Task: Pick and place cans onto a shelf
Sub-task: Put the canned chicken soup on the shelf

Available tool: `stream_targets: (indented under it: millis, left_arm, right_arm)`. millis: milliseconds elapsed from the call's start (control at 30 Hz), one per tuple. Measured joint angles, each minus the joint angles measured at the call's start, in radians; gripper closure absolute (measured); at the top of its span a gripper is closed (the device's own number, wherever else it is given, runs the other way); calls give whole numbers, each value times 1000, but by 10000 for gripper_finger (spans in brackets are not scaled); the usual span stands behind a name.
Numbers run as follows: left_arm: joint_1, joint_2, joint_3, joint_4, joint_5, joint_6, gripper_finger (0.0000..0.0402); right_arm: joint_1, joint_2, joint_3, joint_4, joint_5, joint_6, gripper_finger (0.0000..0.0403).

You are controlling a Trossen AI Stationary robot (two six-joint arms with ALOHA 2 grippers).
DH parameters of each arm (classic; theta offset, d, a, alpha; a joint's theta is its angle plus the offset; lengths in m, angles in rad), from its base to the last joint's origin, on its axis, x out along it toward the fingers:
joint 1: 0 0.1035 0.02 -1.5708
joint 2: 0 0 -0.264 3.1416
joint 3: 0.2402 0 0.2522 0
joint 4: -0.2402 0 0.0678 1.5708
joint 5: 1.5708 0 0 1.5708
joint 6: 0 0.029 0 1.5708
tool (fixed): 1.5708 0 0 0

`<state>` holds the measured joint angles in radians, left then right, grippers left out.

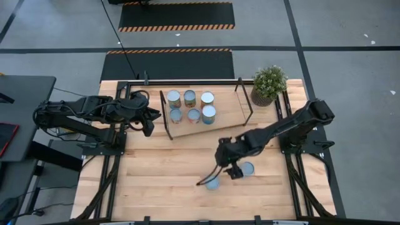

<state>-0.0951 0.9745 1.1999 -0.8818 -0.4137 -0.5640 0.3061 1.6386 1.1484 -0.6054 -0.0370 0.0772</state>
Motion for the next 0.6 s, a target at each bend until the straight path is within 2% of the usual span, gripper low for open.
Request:
stream_targets:
  millis: [267, 400, 600]
  left_arm:
    - [0, 0, 0, 1, 0, 0, 324]
    - [0, 0, 0, 2, 0, 0, 324]
    - [0, 0, 0, 2, 0, 0, 324]
  right_arm:
    - [78, 80, 0, 89, -18, 137, 56]
    - [101, 83, 0, 103, 43, 133, 56]
    - [129, 102, 2, 166, 77, 132, 56]
